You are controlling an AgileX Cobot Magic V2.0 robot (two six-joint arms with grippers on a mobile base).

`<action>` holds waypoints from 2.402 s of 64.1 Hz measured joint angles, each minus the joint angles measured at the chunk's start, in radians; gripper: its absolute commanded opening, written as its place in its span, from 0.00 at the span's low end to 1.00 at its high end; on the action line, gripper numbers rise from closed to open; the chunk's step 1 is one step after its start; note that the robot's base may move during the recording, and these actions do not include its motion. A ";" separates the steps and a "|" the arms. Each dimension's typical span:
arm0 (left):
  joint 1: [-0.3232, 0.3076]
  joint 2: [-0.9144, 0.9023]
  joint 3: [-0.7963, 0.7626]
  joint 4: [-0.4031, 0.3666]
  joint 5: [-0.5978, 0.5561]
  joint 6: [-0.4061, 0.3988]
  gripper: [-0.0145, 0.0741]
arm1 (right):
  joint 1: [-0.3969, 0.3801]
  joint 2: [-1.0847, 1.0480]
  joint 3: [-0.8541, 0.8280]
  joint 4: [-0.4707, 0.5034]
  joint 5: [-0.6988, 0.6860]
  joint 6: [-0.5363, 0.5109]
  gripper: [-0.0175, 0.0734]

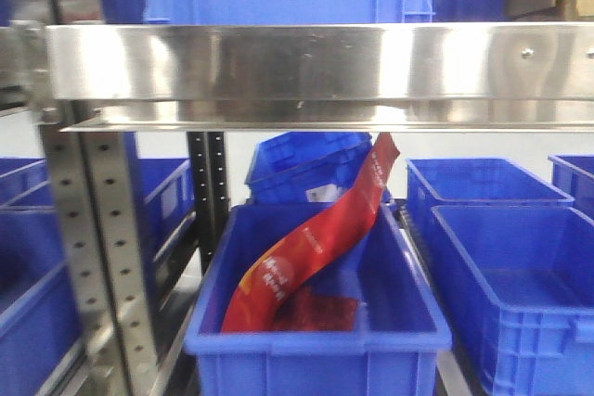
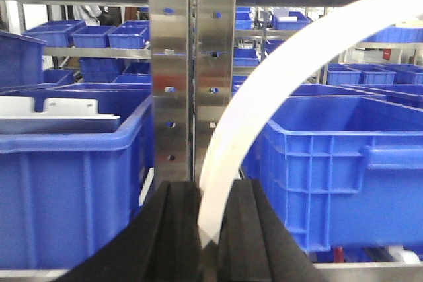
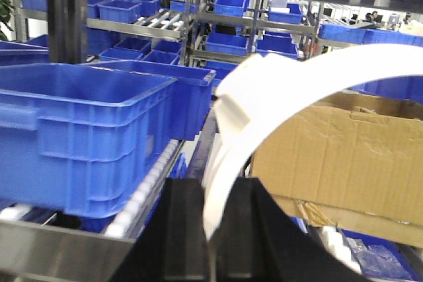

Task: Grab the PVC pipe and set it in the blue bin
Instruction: 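Position the held clamp above an empty blue bin on the shelf, then open both grippers to drop the white clamp into the blue bin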

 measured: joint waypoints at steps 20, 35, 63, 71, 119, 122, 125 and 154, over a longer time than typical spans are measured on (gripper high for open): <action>0.000 0.002 0.002 0.000 -0.012 0.000 0.04 | 0.000 0.000 0.000 0.000 -0.007 0.002 0.01; 0.000 0.002 0.002 0.000 -0.014 0.000 0.04 | 0.000 0.000 0.000 0.000 -0.007 0.002 0.01; 0.000 0.002 0.002 0.000 -0.016 0.000 0.04 | 0.000 0.000 0.000 0.000 -0.007 0.002 0.01; 0.000 0.002 0.002 0.000 -0.016 0.000 0.04 | 0.000 0.000 0.000 0.000 -0.007 0.002 0.01; 0.000 0.002 0.002 0.000 -0.016 0.000 0.04 | 0.000 0.000 0.000 0.000 -0.015 0.000 0.01; 0.000 0.002 0.002 0.000 -0.016 0.000 0.04 | 0.000 0.000 0.000 0.000 -0.024 0.000 0.01; 0.000 0.002 0.002 0.000 -0.016 0.000 0.04 | 0.000 0.000 0.000 0.002 -0.032 0.000 0.01; 0.000 0.002 0.002 0.000 -0.059 0.000 0.04 | 0.049 0.098 -0.083 0.086 0.012 0.000 0.01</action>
